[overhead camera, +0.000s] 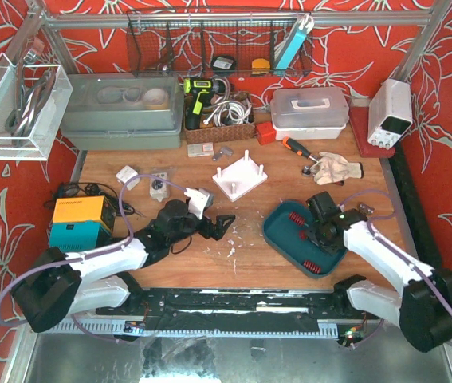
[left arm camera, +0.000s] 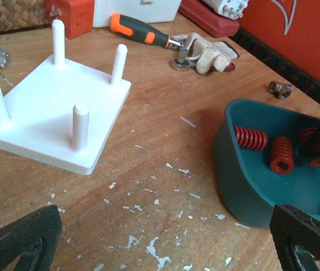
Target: Install the large spring
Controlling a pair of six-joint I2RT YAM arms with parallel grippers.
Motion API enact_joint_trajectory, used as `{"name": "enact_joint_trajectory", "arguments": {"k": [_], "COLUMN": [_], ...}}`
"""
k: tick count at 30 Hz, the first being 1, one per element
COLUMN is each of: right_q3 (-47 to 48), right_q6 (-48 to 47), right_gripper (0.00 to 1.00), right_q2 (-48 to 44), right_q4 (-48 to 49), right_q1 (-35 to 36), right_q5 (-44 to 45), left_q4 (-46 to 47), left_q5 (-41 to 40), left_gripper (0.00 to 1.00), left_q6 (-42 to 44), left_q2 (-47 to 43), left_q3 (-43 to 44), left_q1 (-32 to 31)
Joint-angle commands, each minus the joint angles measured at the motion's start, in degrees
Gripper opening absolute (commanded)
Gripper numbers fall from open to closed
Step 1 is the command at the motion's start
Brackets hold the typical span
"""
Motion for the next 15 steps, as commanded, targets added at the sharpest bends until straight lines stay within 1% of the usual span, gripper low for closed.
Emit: {"name": "enact_joint_trajectory", "arguments": {"k": [1,2,8,11,15], "right_q3": [3.23,3.93,8.36,11.43,13.63], "right_q6": [-2.26,-2.49,-7.11,-11.54,-18.73], "right_gripper": [0.01,0.00,0.00,0.00,0.00], "right_q2": [-6.58,-8.38,-17.12,-18.42,-17.31], "right_q4": [-5.40,-6.38,-8.10,-7.13,-3.25], "right_q1": [0.25,0.24,0.25,0.36,0.83], "right_q5": [2.87,2.90,1.41,1.13,-1.51], "left_q4": [0.67,0.69,1.85,1.91,0.18], "left_q5": [-0.74,-0.97,-1.68,-3.14,-5.98], "left_gripper": [1.00,1.00,1.00,1.00,1.00], "left_q6": [0.54,0.48,-0.24,-0.79,-1.76], "left_q2": [-1.97,-2.36,-4.02,-4.50,-5.87], "left_q3": [0.29,0.22,-1.04,-1.40,-1.32], "left_q1": [-0.49,-0.49,-0.49,-0.49,-0.49]}}
